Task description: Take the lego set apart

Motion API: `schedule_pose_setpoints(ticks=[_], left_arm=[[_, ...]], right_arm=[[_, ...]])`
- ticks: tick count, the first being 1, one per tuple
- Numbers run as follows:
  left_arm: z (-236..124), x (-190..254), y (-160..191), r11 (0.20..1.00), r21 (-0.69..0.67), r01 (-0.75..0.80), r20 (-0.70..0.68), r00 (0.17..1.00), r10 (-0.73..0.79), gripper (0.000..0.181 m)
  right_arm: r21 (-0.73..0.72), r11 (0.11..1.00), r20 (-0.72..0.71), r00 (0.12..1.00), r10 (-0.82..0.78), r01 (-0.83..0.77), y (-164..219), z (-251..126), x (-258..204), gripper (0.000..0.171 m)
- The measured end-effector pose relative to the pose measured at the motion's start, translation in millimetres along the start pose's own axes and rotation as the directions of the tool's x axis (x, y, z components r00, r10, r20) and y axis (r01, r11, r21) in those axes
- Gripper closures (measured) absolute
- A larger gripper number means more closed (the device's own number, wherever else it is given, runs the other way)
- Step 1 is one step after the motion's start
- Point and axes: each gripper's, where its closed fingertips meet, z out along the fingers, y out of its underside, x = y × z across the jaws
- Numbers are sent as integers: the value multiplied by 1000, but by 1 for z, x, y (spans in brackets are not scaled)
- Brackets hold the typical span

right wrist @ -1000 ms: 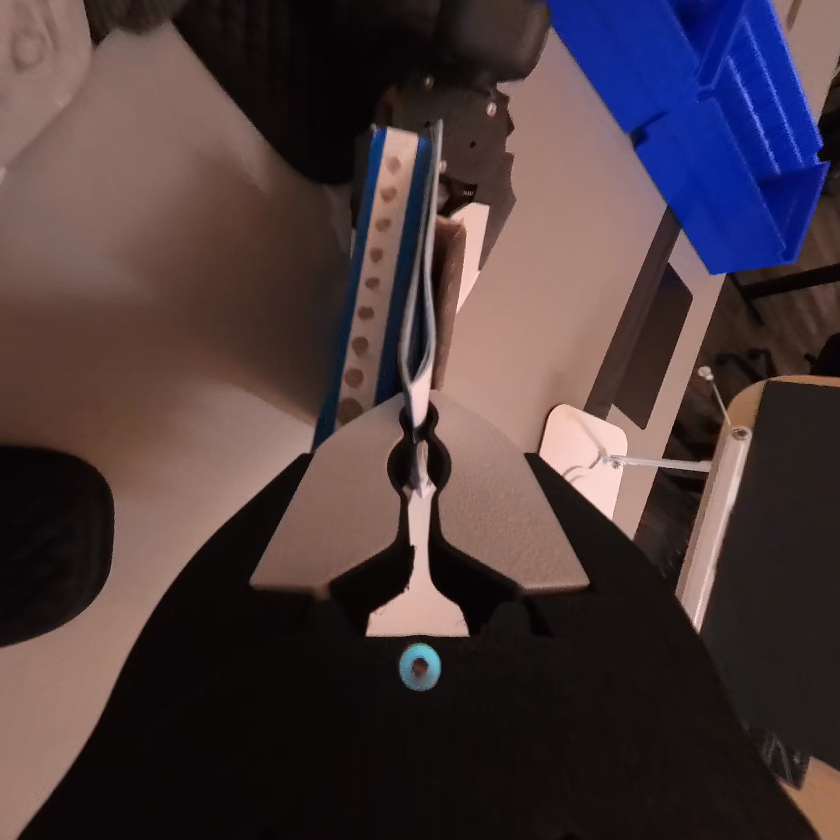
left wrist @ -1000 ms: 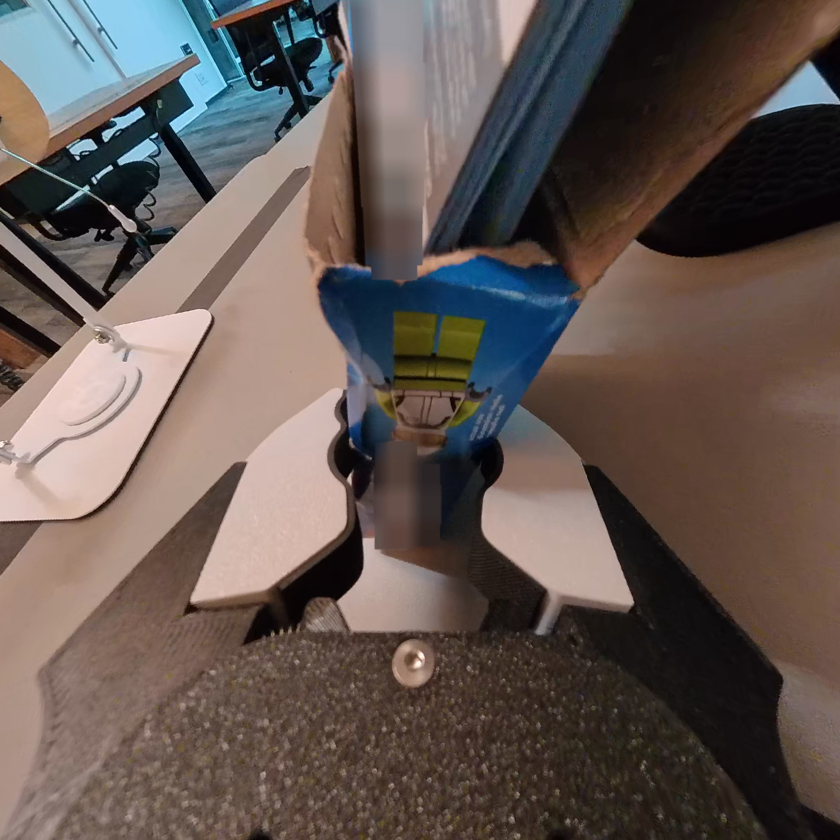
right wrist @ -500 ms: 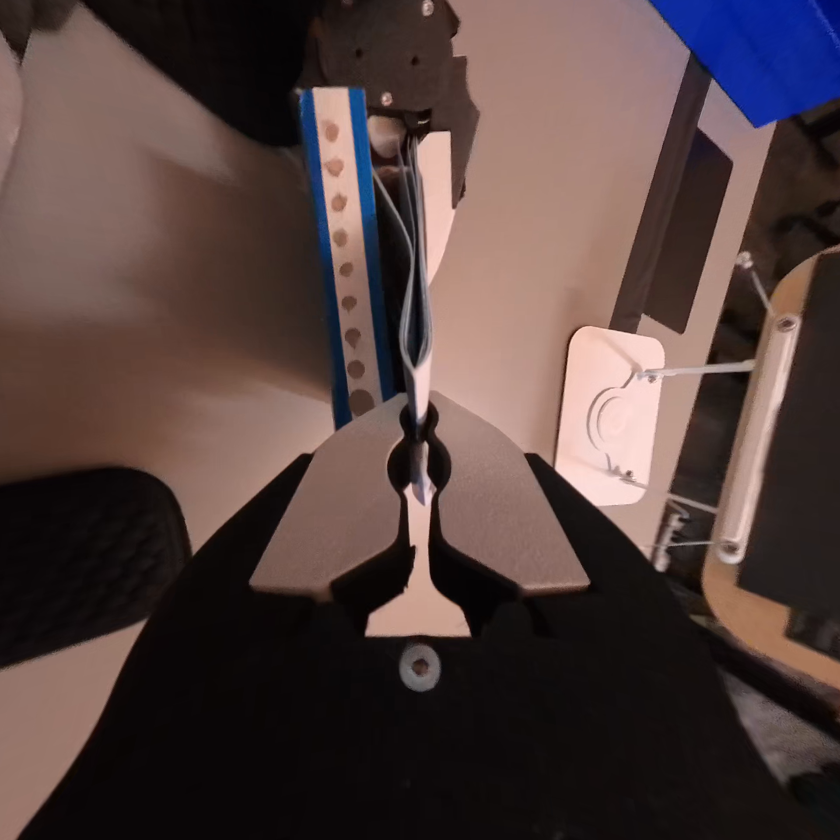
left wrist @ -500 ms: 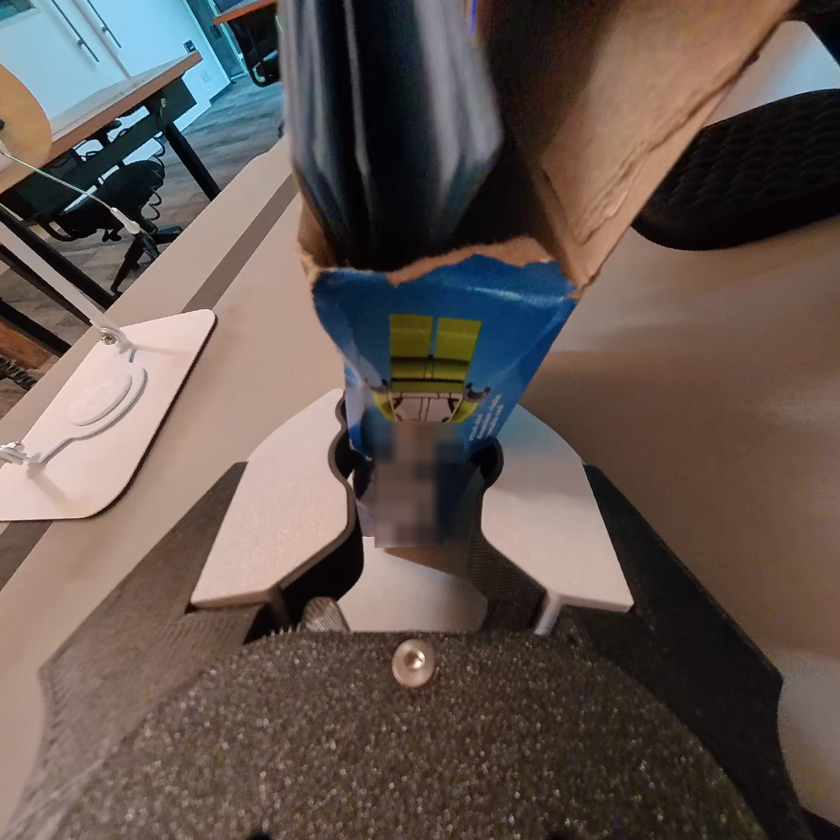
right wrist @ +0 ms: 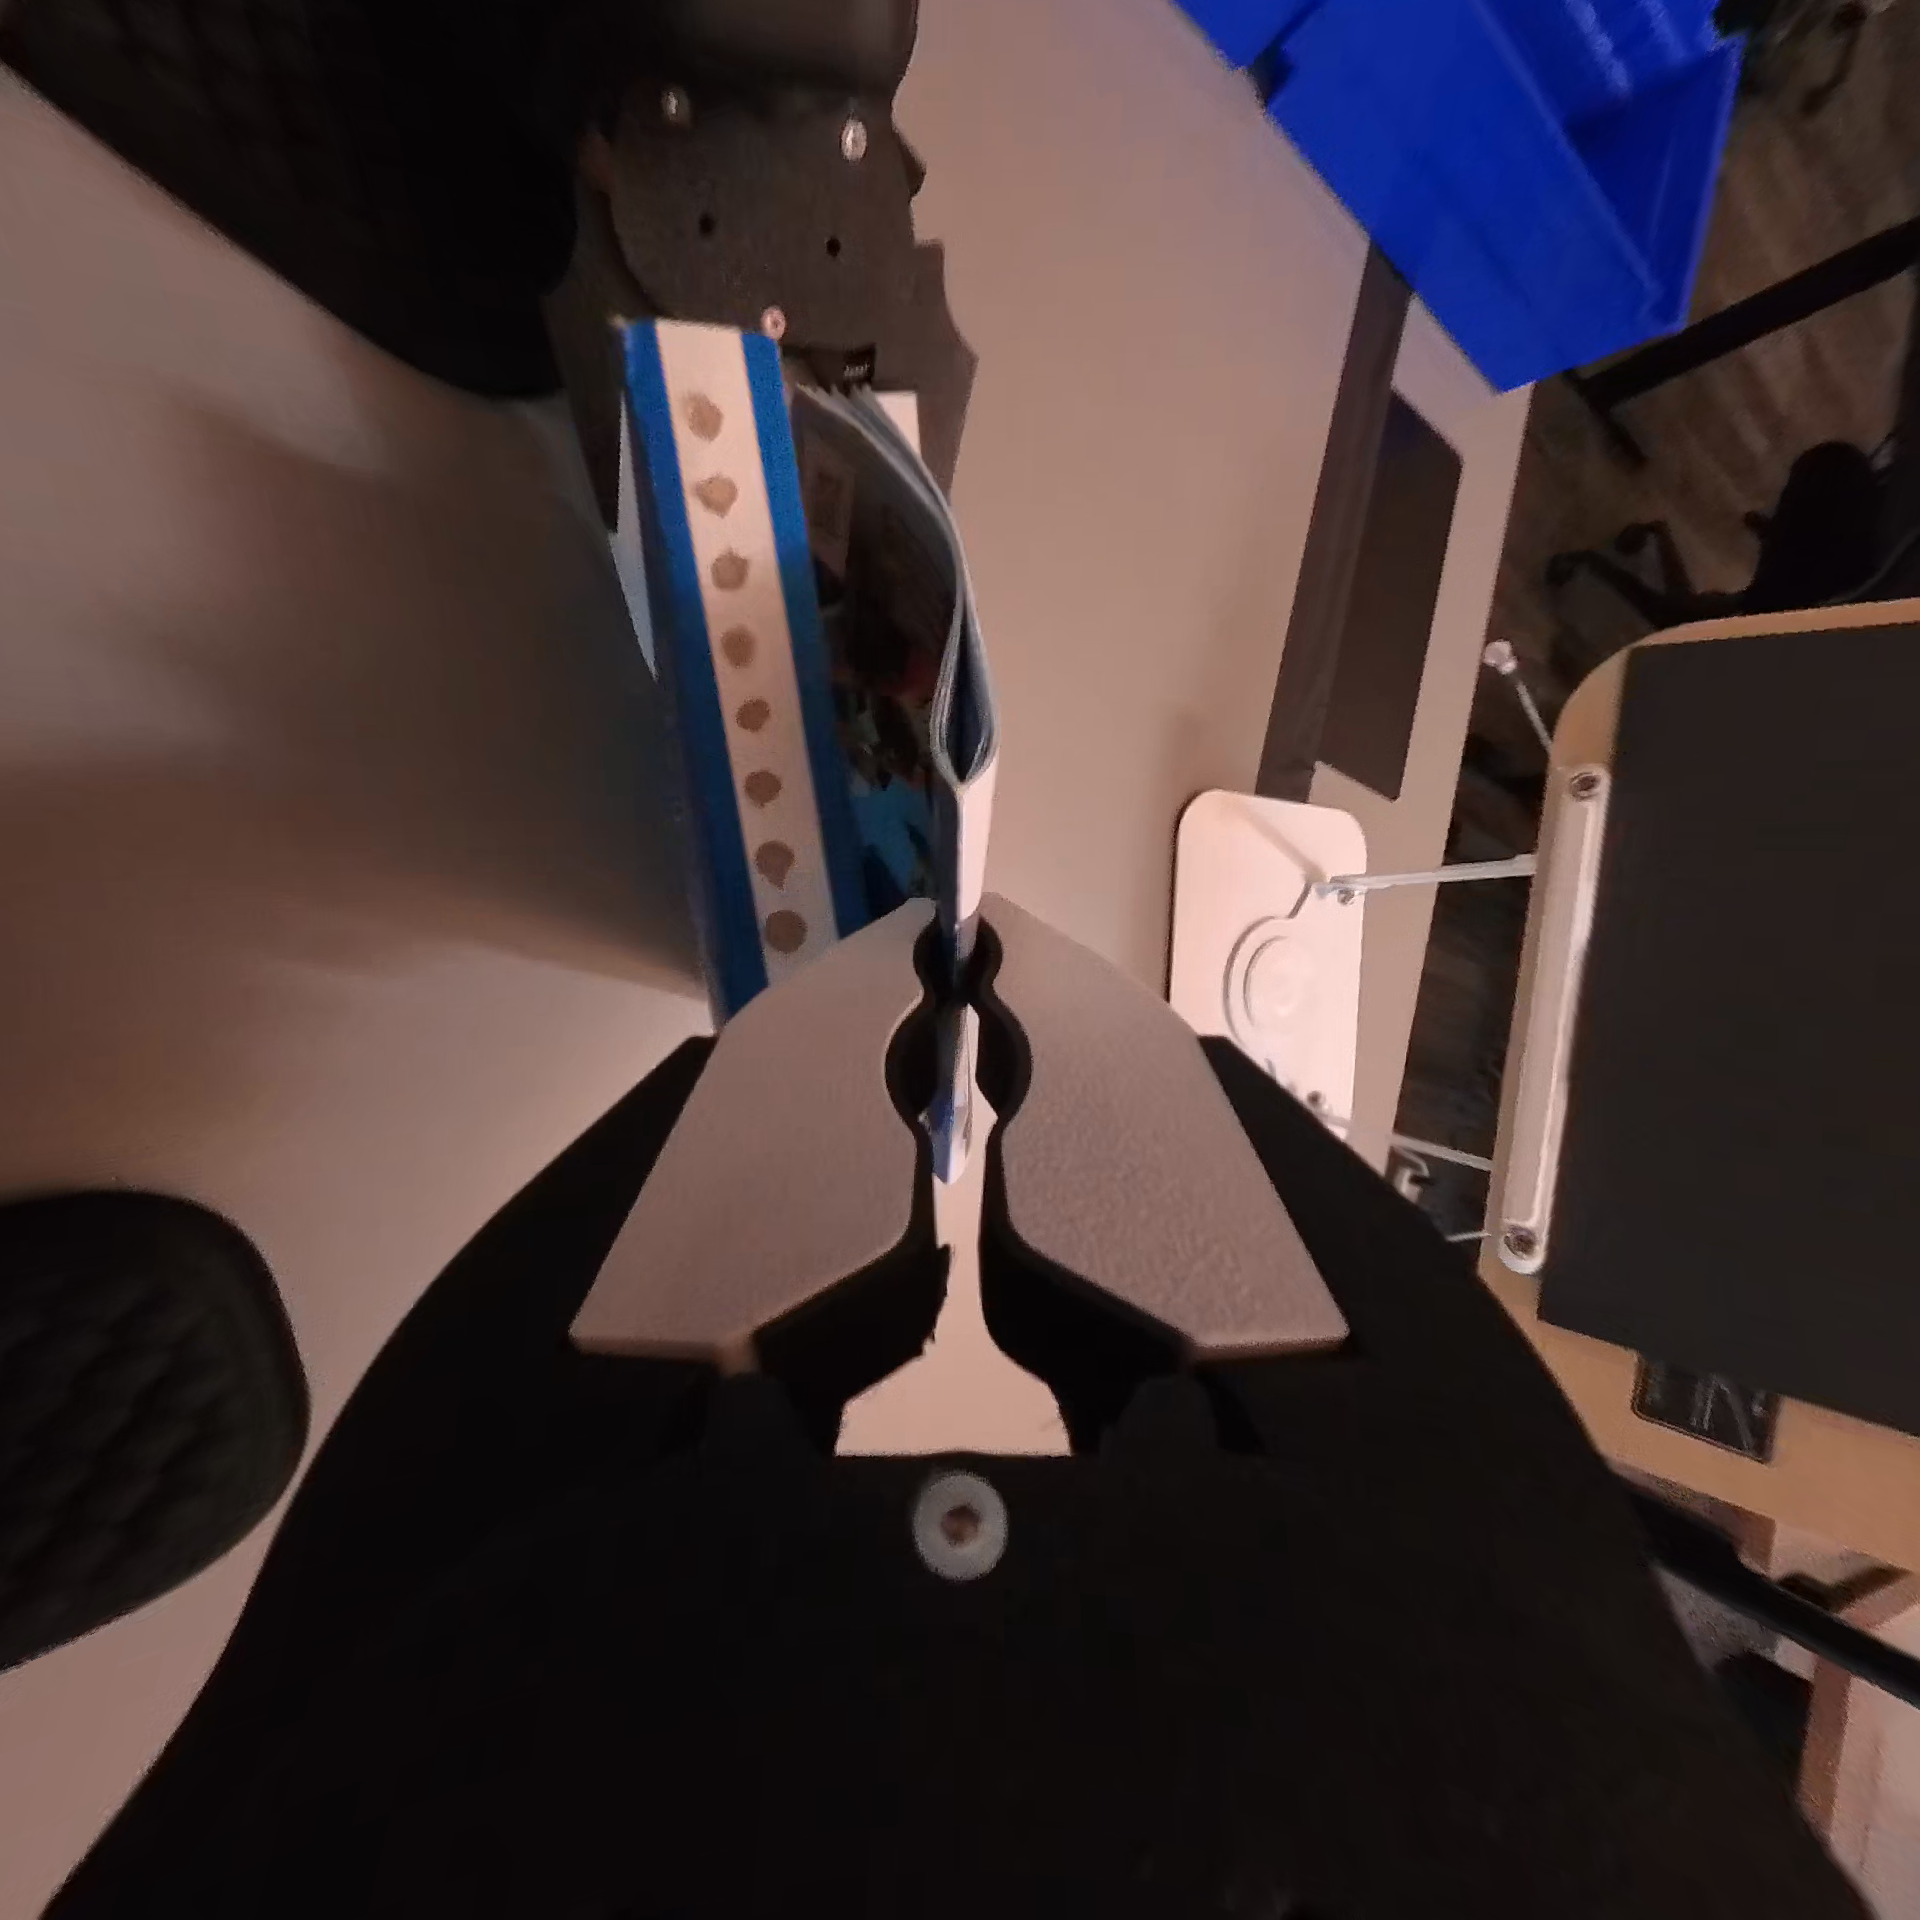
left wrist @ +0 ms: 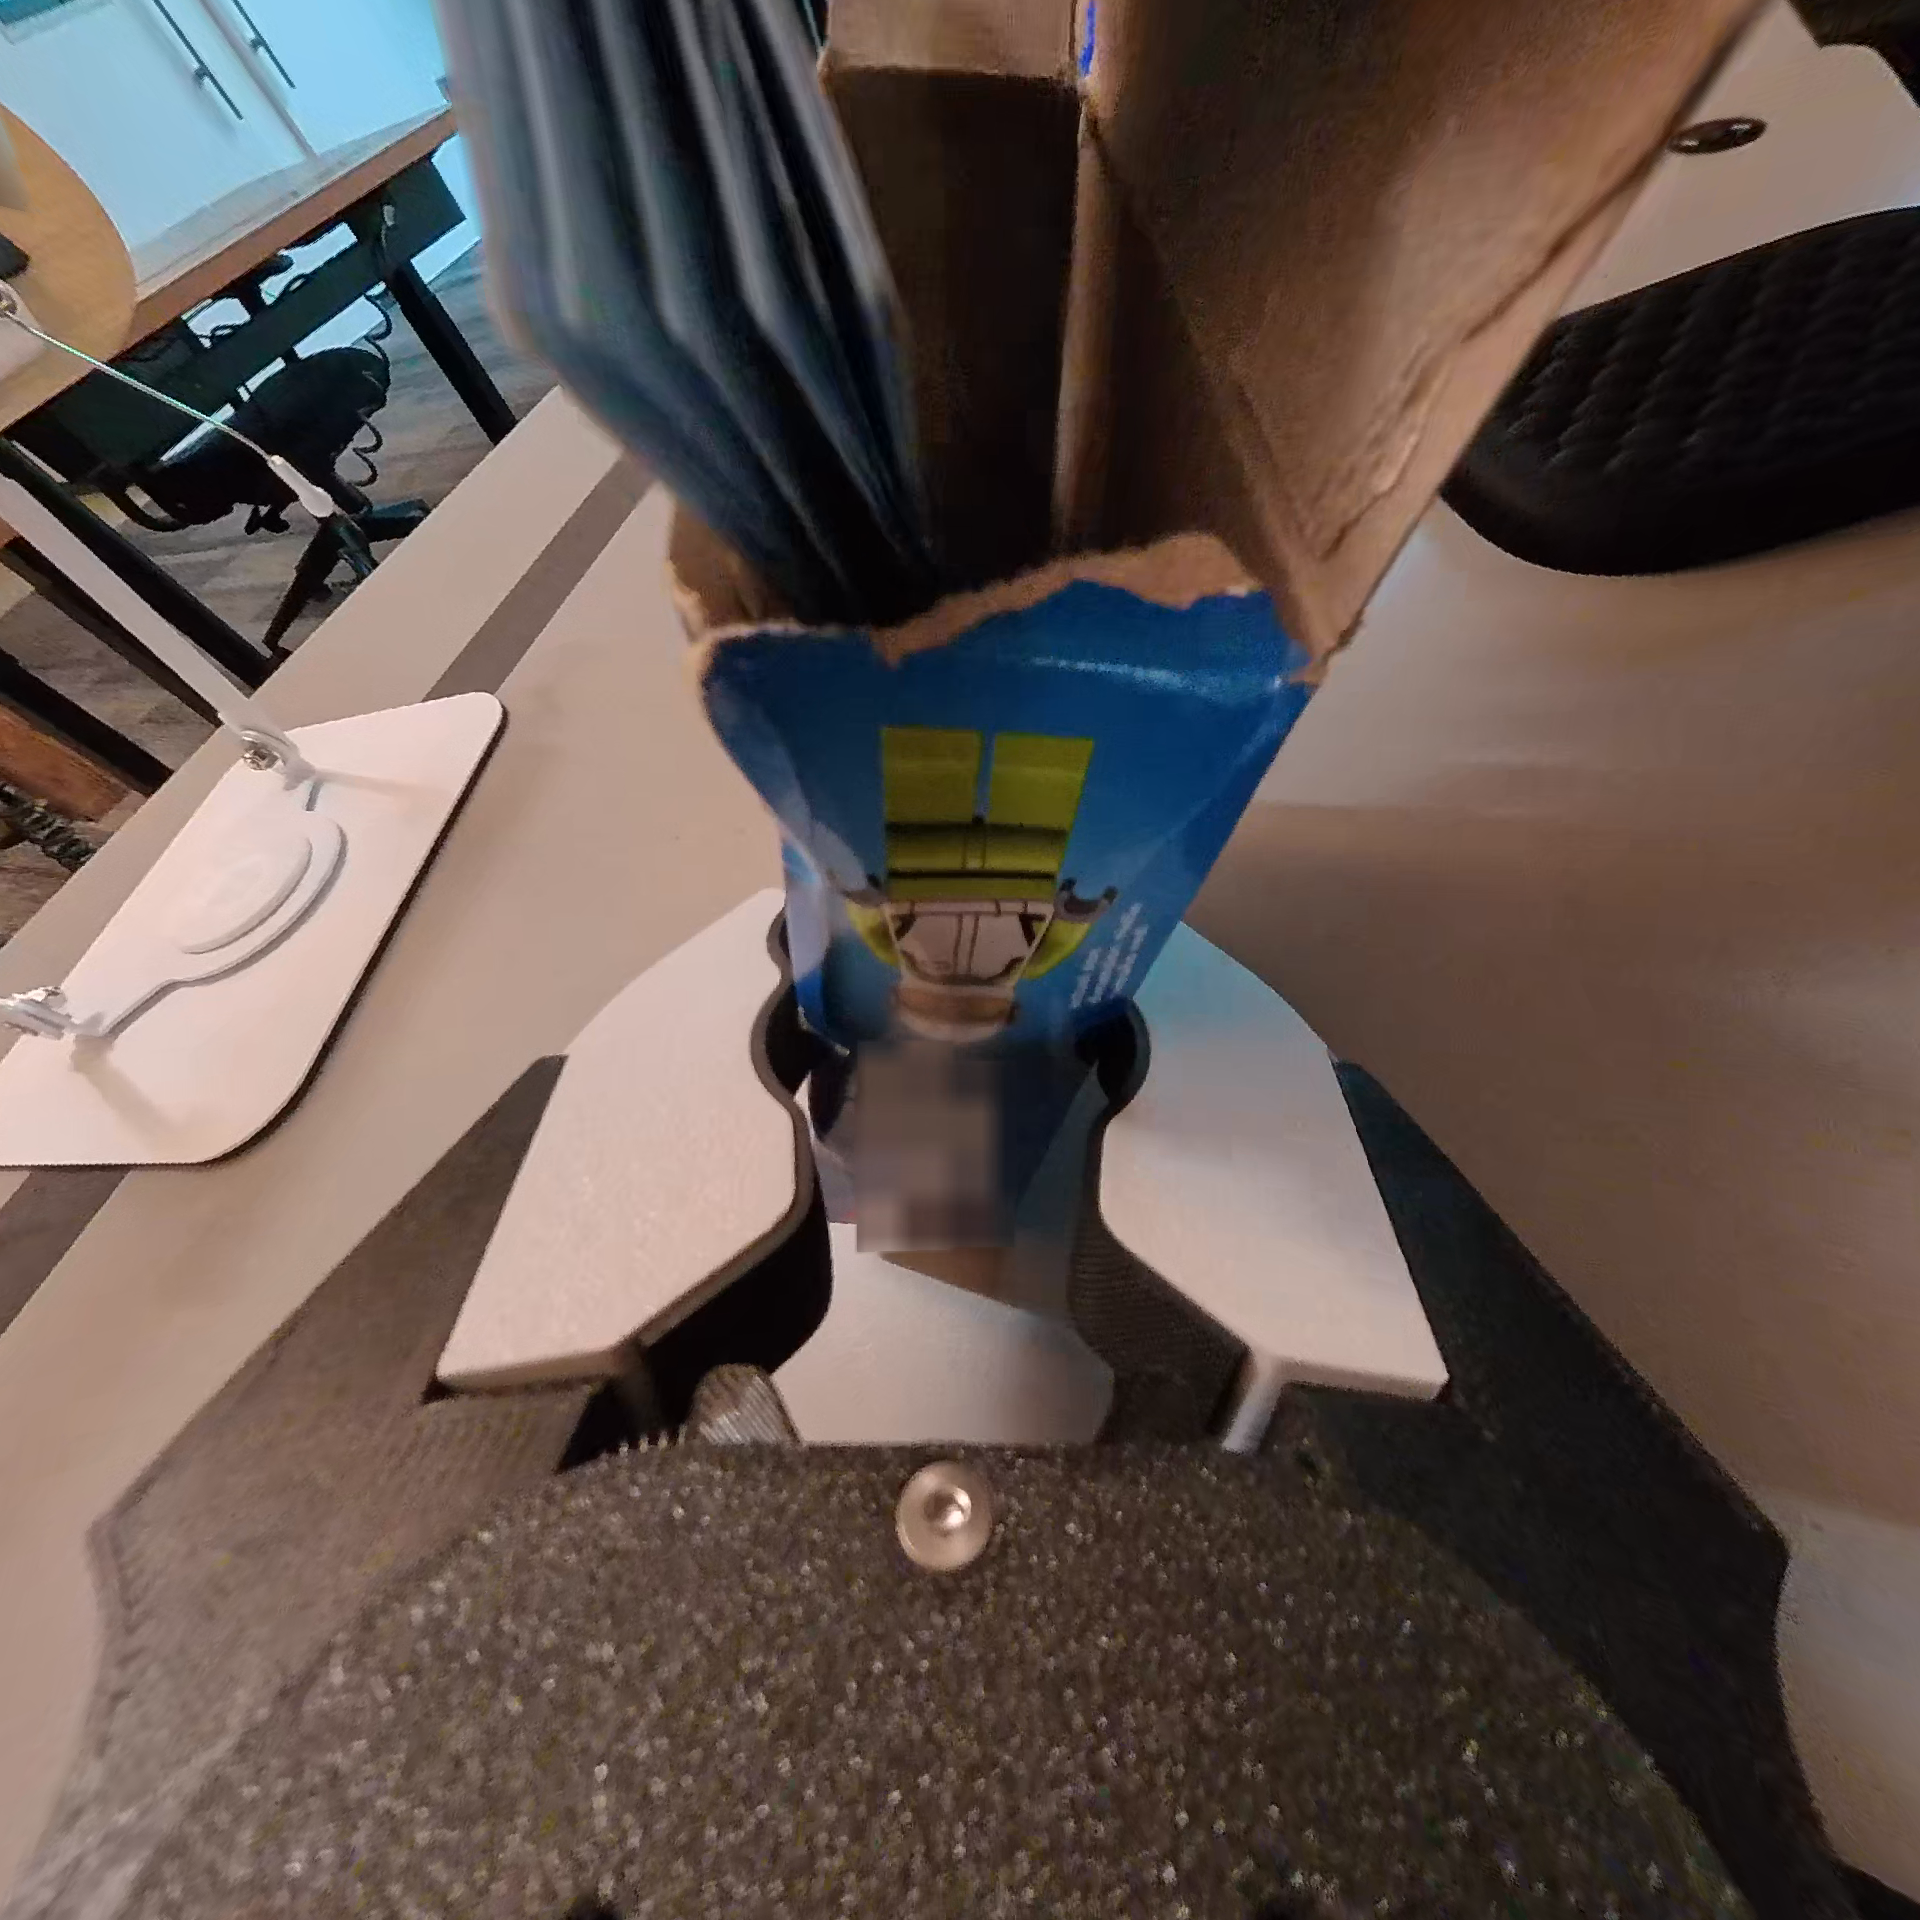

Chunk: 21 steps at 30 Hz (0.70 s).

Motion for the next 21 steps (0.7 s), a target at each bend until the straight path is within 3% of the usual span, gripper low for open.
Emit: schedule_pose_setpoints(ticks=[11,16,21], left_arm=[[0,0,-1,1000,6,8,1,1000,-8,127],[0,0,0,1000,6,5,0,1000,-5,127],[0,0,0,1000,7,12,0,1000,-12,127]], right_arm=[[214,967,-170,980,-106,142,-22,-8,7,170],[198,963,-168,974,-149,182,-16,-5,4,170],[183,967,-38,984,-173,177,-14,-5,-14,170]])
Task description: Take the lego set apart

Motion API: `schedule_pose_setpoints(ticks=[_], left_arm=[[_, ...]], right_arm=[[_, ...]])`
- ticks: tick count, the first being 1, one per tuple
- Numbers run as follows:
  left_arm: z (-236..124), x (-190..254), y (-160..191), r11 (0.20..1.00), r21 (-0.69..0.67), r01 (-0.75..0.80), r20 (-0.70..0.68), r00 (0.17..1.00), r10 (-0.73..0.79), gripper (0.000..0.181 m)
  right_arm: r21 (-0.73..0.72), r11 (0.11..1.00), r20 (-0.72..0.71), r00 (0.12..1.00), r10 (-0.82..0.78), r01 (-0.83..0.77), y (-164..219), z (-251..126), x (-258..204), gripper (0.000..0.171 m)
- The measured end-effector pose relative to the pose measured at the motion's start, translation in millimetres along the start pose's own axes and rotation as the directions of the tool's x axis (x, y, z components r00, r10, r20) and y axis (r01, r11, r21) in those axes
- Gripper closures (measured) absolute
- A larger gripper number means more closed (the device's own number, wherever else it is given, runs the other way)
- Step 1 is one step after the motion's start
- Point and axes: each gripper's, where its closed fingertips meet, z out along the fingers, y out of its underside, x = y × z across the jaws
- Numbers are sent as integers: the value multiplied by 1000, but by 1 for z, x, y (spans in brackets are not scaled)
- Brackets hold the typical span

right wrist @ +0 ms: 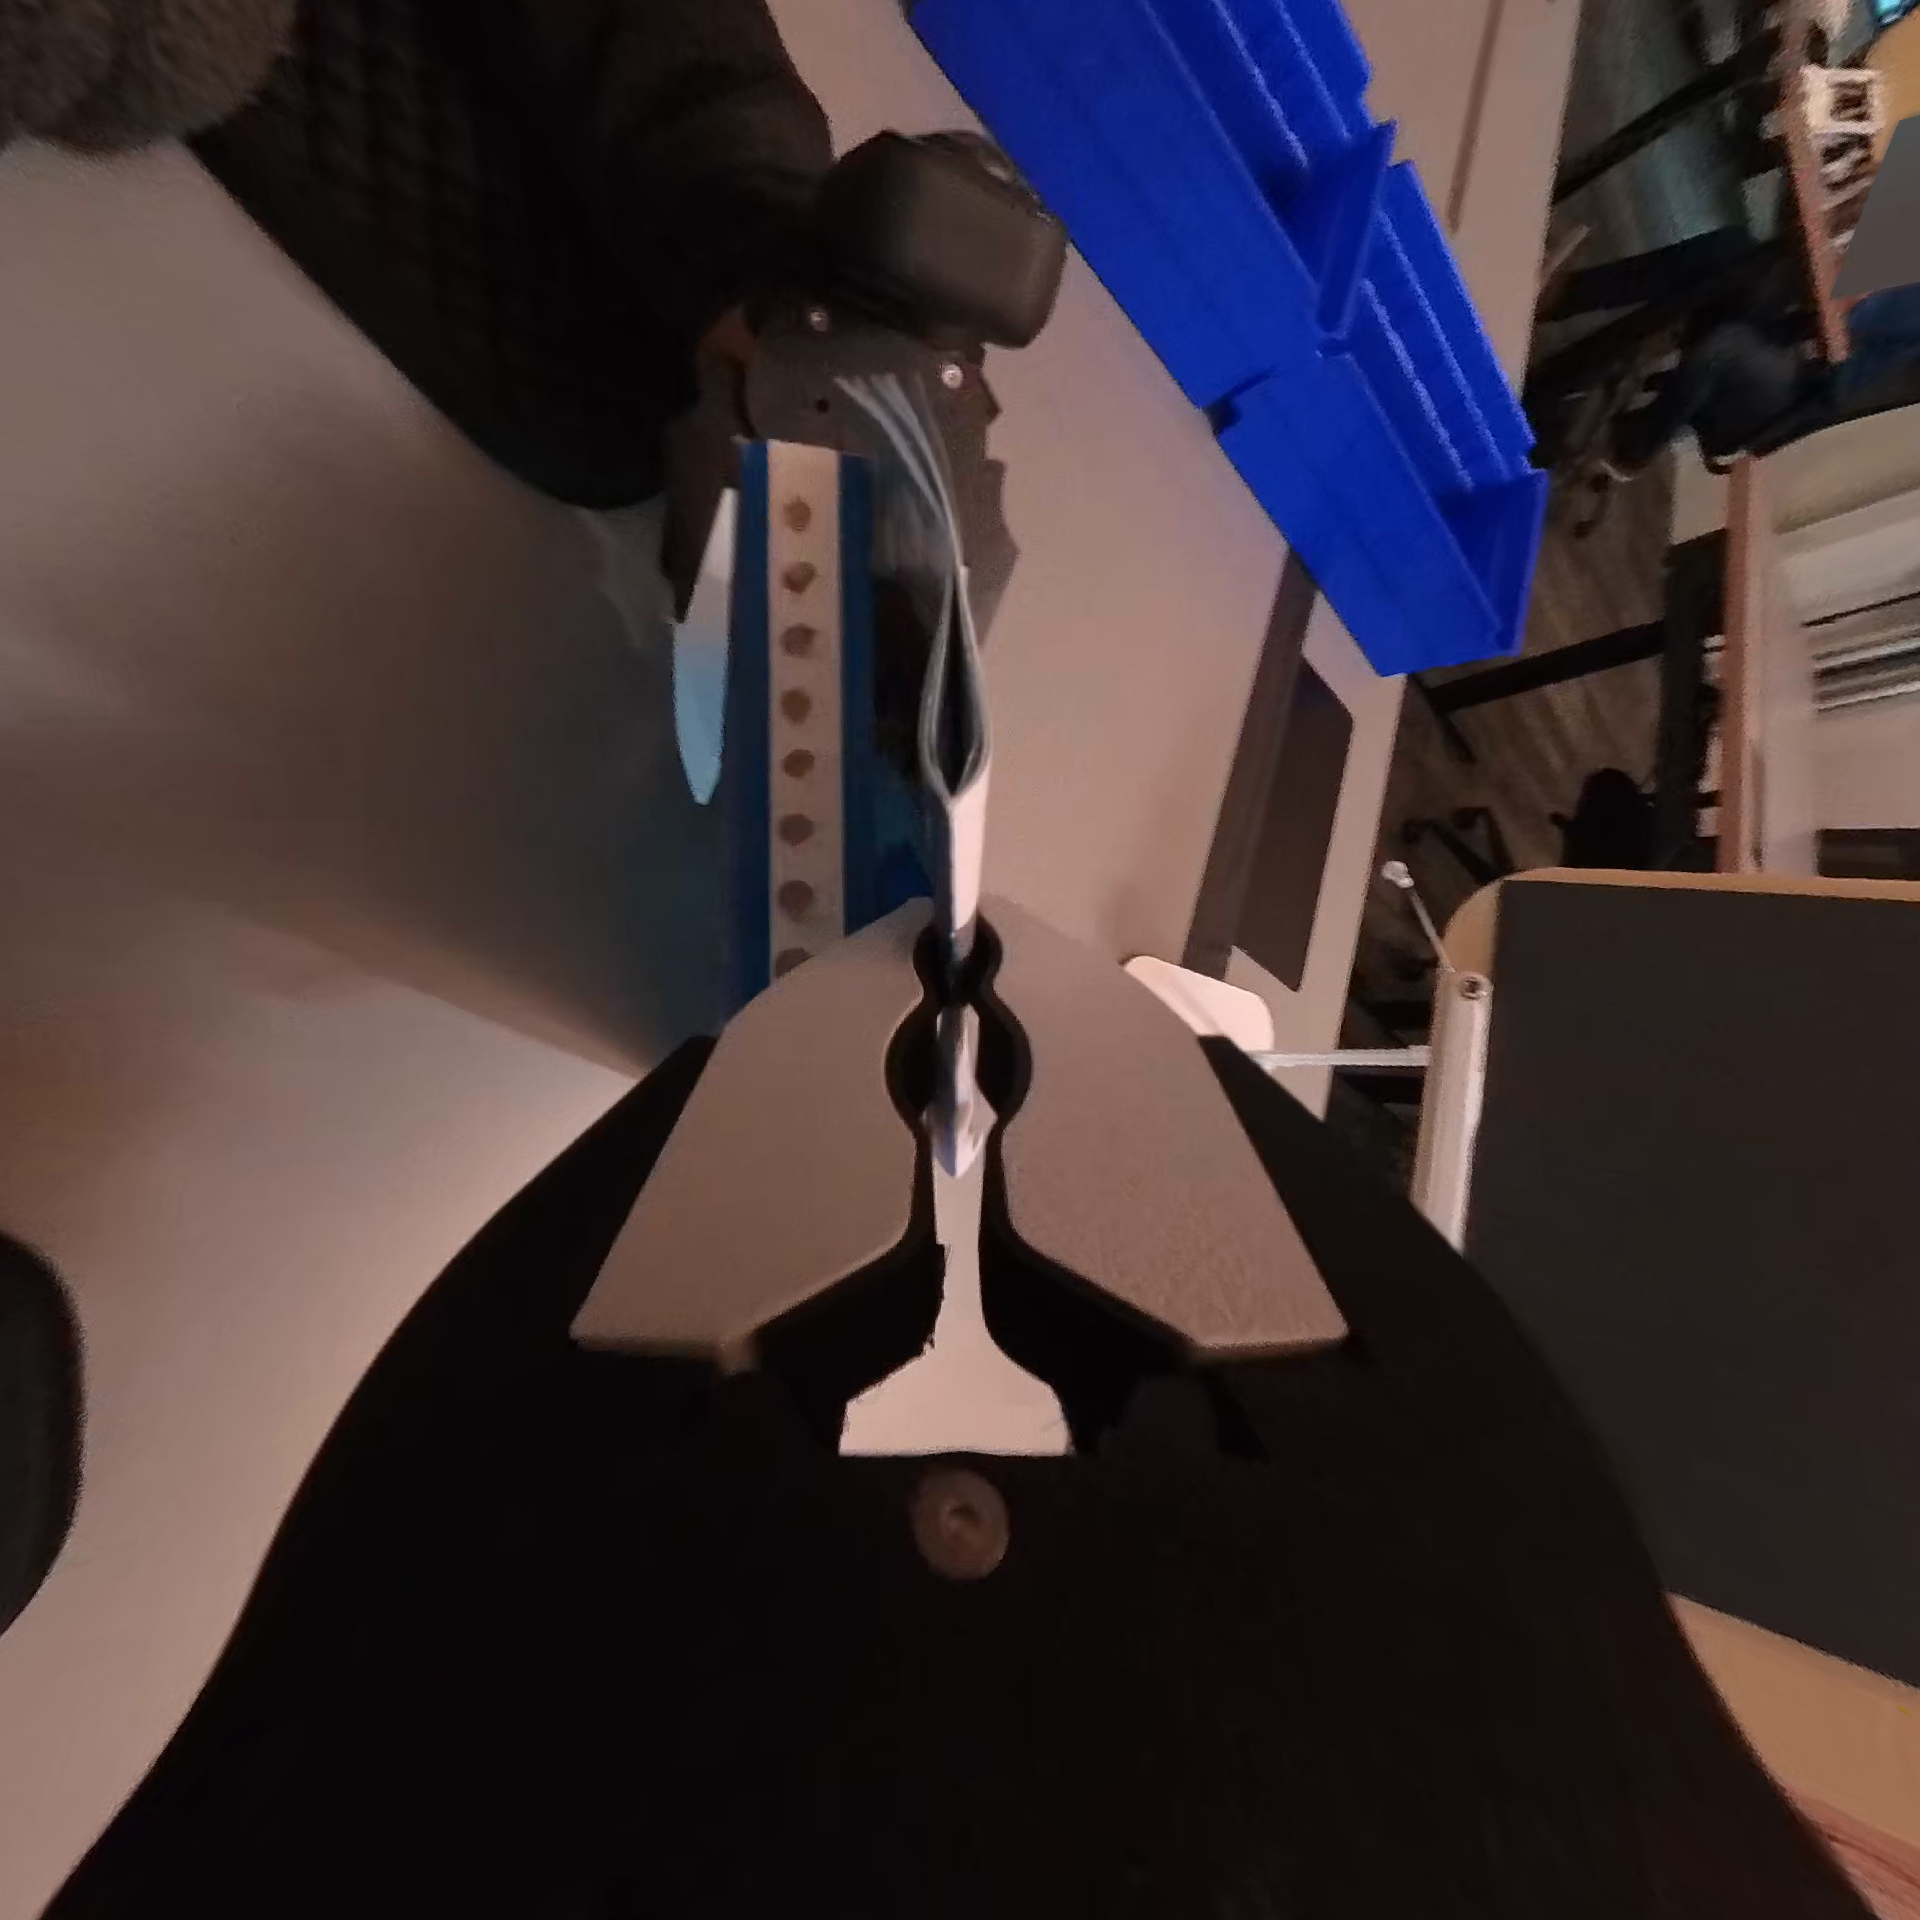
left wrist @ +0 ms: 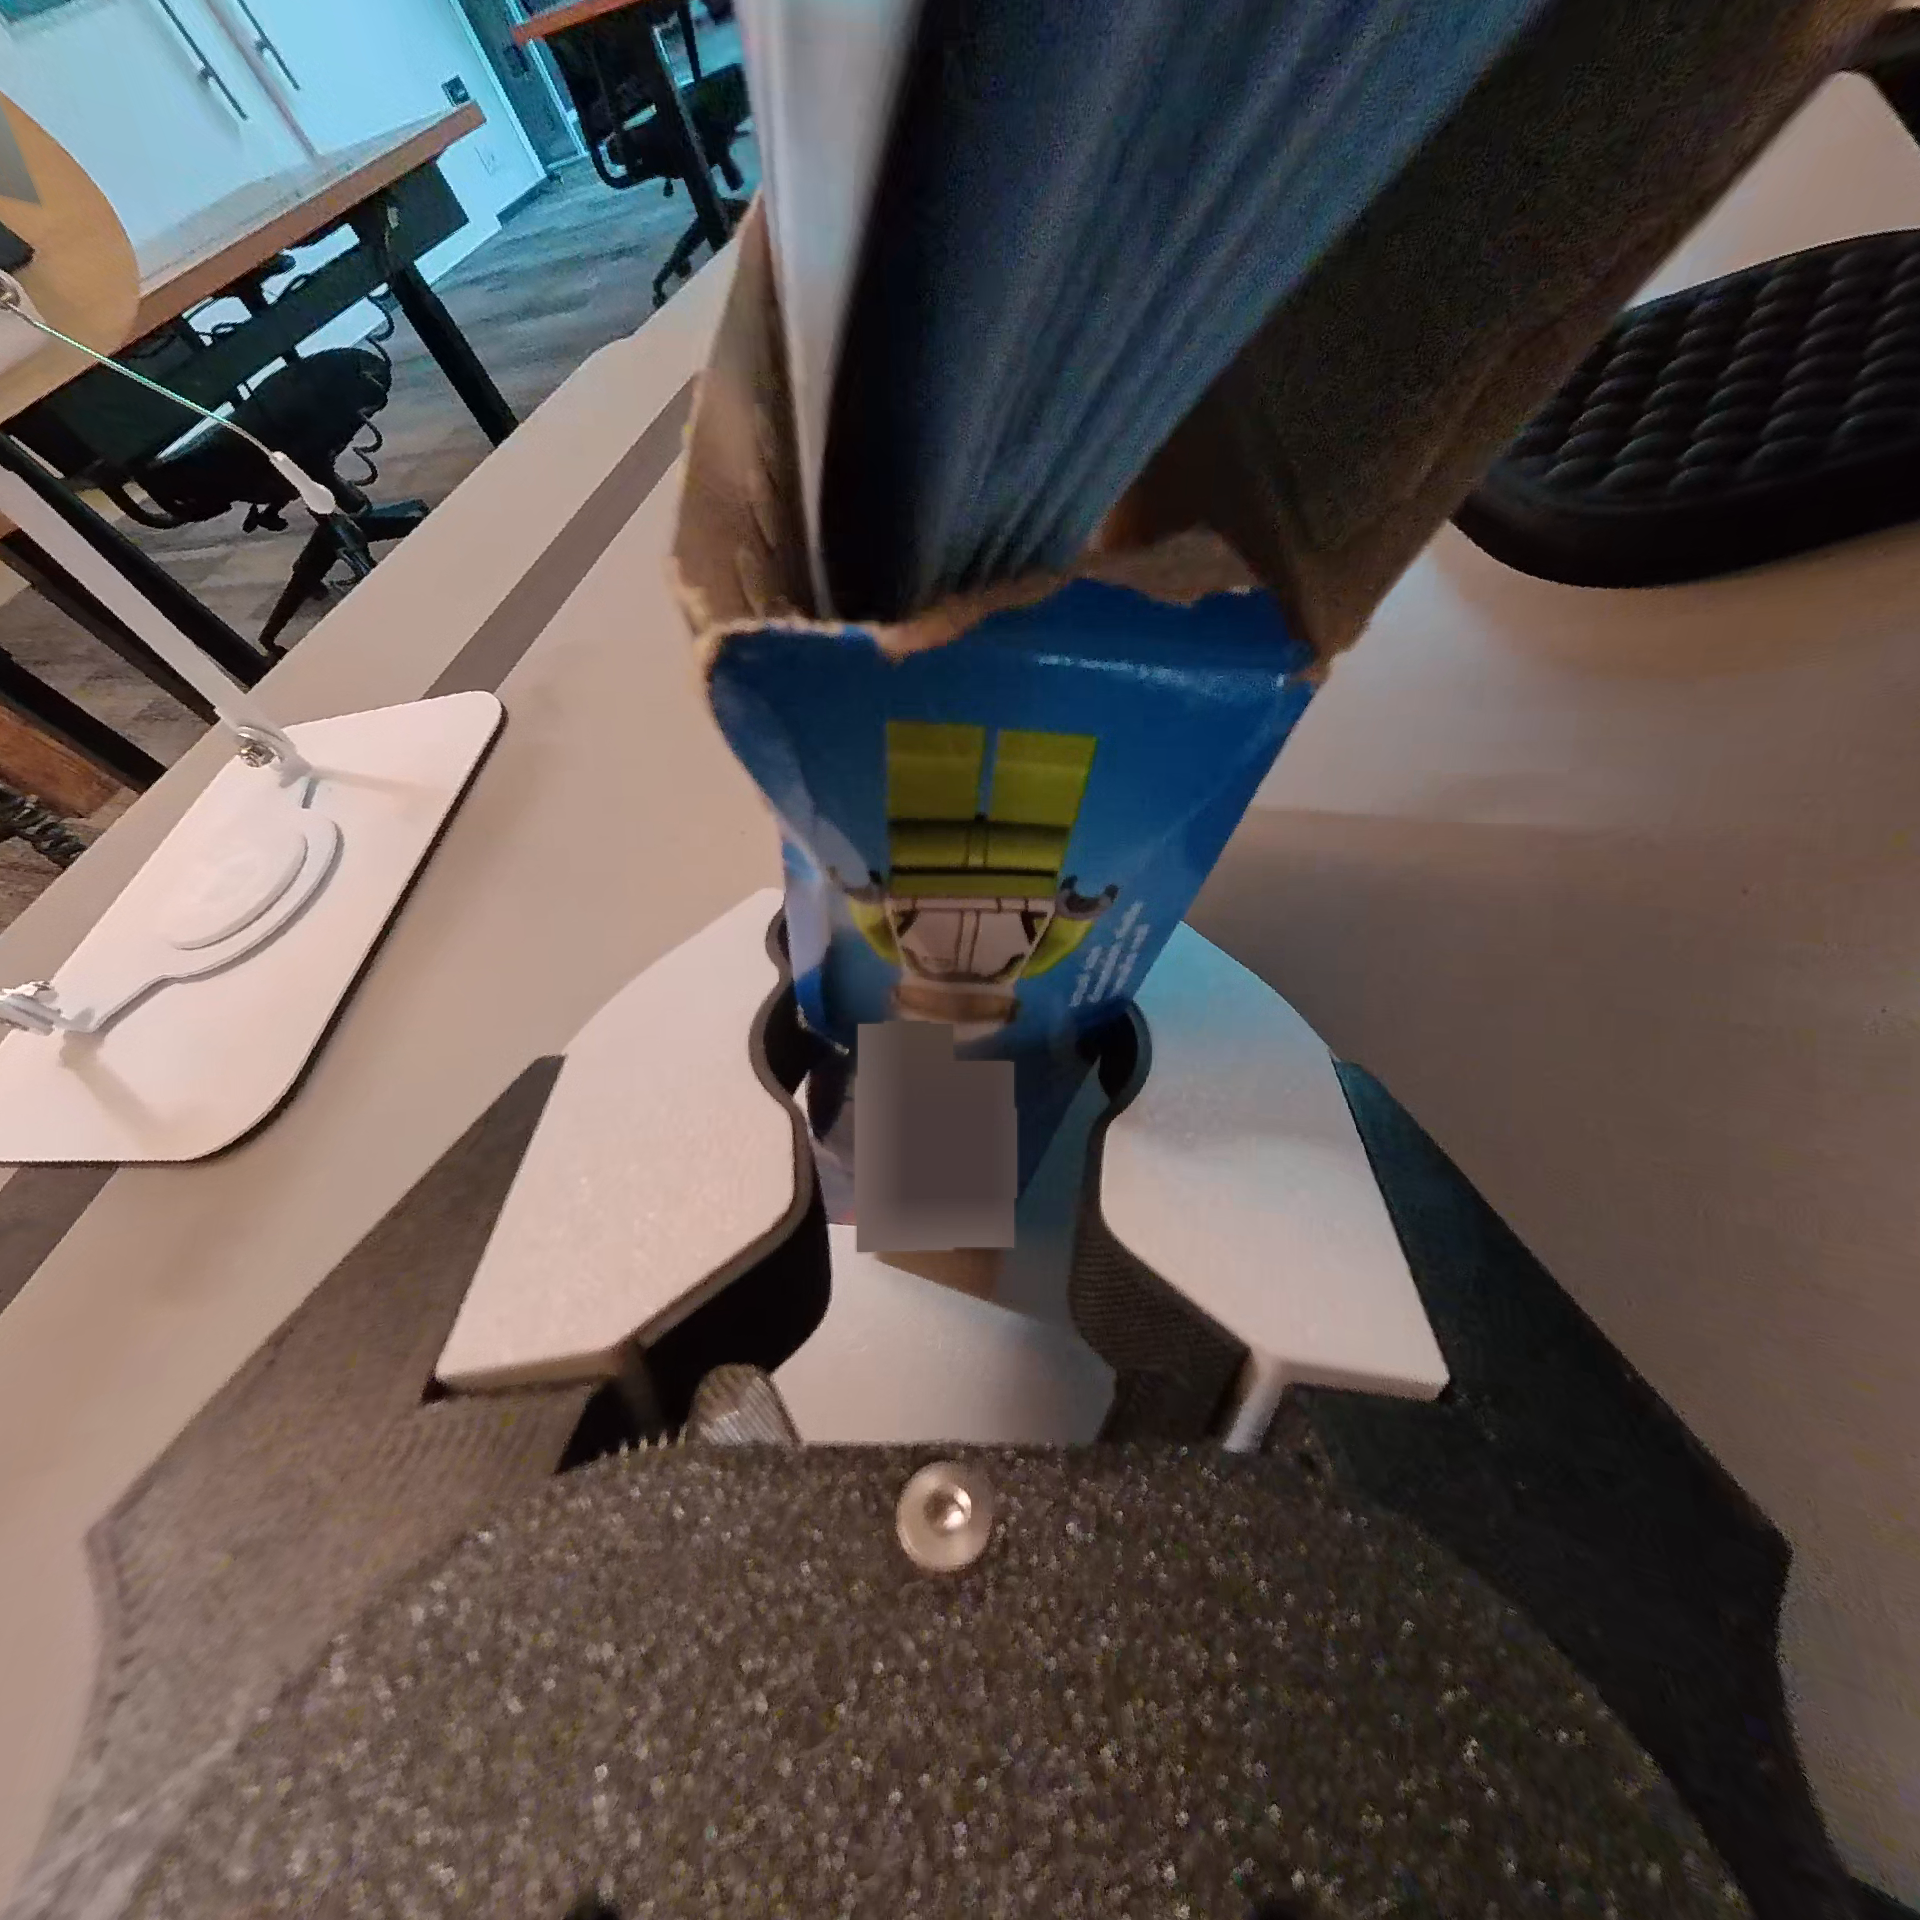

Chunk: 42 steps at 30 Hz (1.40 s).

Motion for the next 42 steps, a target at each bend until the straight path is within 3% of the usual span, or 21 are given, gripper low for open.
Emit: schedule_pose_setpoints(ticks=[4,9,16,23,31,33,37,42], left_arm=[[0,1,0,1000,-4,-6,2,1000,6,127],[1,4,0,998,-18,-52,12,999,53,127],[1,5,4,988,-52,-146,40,988,148,130],[1,8,5,979,-75,-188,29,981,191,134],[-1,3,5,992,-71,-108,25,994,110,135],[-2,2,5,995,-73,-74,19,997,75,135],[-3,3,0,998,-52,47,-19,999,-48,135],[-3,7,-1,996,-63,56,-26,998,-58,135]], right_arm=[[-67,998,116,993,28,-20,6,-3,-11,170],[-244,969,371,918,140,-49,16,-8,-44,169],[-268,963,475,865,158,-29,7,0,-64,170],[-231,973,289,956,54,15,-1,16,-43,170],[-496,860,249,969,8,120,21,4,-46,170],[-539,838,197,980,24,88,17,2,-41,170],[-583,788,-61,978,202,-199,21,0,-12,170],[-533,791,-186,953,238,-301,17,8,2,170]])
